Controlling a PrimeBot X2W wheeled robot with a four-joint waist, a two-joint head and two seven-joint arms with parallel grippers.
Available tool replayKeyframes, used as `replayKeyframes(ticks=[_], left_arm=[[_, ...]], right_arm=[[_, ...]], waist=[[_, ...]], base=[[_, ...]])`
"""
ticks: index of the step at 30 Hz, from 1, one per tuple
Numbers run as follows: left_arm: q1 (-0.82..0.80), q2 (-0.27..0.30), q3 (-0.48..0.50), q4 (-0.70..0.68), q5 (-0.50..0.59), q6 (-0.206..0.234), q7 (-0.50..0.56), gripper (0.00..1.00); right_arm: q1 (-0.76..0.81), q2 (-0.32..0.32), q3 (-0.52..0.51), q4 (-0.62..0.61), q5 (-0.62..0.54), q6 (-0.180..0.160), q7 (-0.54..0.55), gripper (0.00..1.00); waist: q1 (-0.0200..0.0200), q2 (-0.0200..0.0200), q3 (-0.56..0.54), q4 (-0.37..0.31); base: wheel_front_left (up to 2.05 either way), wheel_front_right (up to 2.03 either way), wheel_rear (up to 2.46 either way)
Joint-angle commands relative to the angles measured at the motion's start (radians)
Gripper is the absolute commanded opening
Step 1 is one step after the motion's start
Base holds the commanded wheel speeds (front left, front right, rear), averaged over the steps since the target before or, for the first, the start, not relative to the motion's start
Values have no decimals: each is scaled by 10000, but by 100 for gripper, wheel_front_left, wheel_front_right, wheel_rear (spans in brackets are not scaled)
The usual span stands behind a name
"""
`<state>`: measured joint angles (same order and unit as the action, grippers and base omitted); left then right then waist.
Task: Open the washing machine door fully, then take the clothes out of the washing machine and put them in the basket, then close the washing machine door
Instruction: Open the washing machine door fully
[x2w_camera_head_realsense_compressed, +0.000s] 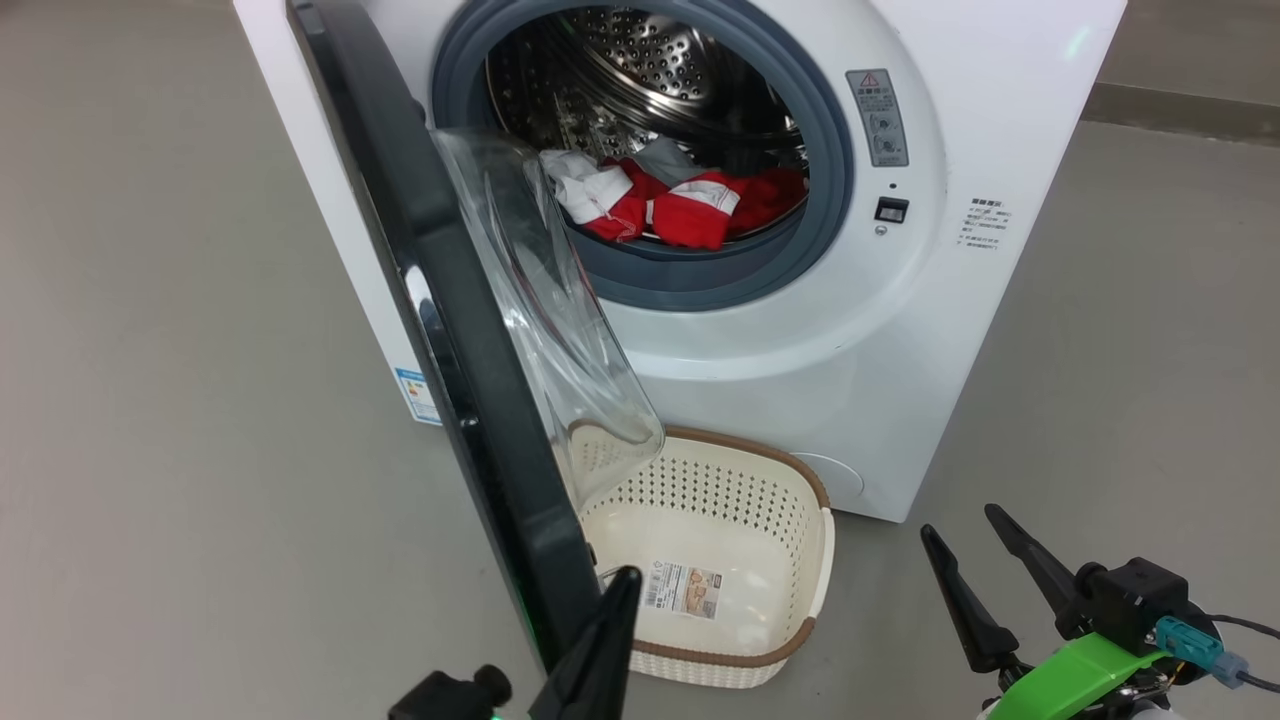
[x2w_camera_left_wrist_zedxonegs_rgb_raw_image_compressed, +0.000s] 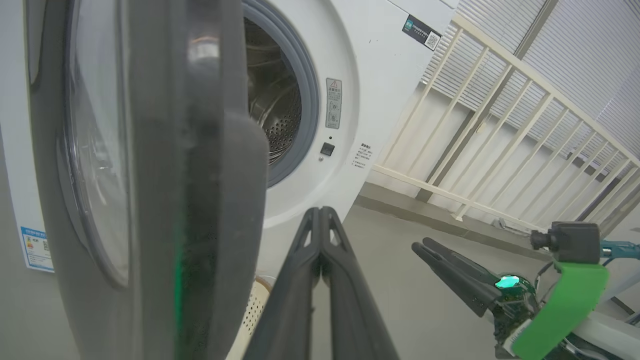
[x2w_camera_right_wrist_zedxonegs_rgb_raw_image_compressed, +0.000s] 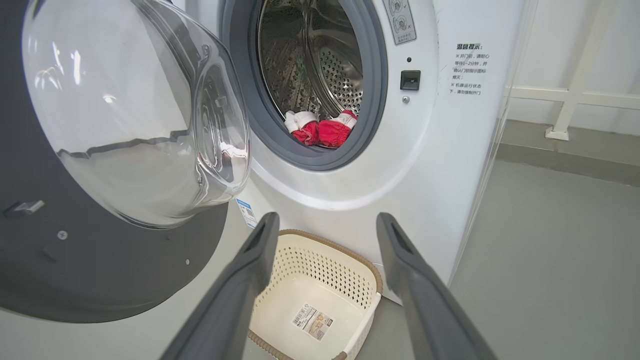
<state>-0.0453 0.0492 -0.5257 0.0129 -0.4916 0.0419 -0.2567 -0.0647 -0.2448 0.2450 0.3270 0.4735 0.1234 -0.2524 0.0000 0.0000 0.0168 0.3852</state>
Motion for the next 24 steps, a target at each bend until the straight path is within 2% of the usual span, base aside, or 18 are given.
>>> replayKeyframes(ticks=[1, 4, 11, 24], left_arm=[[-432, 10, 381, 29, -352, 171, -51, 0], [-535, 10, 604, 313, -634, 325, -51, 0], [-567, 10, 1153, 624, -1112, 329, -51, 0], [-88, 10, 1828, 213, -514, 509, -51, 0]], right_arm=[[-67, -82, 177, -213, -81, 73, -93, 100], [-58, -67, 166, -231, -77, 73, -93, 100], [0, -17, 171, -241, -85, 73, -93, 100], [81, 80, 125, -270, -110, 73, -93, 100]], waist=[[0, 0, -29, -15], [0, 0, -33, -8], [0, 0, -97, 48], [0, 0, -122, 363]], base=[[0, 0, 0], [0, 0, 0], [0, 0, 0], [0, 0, 0]])
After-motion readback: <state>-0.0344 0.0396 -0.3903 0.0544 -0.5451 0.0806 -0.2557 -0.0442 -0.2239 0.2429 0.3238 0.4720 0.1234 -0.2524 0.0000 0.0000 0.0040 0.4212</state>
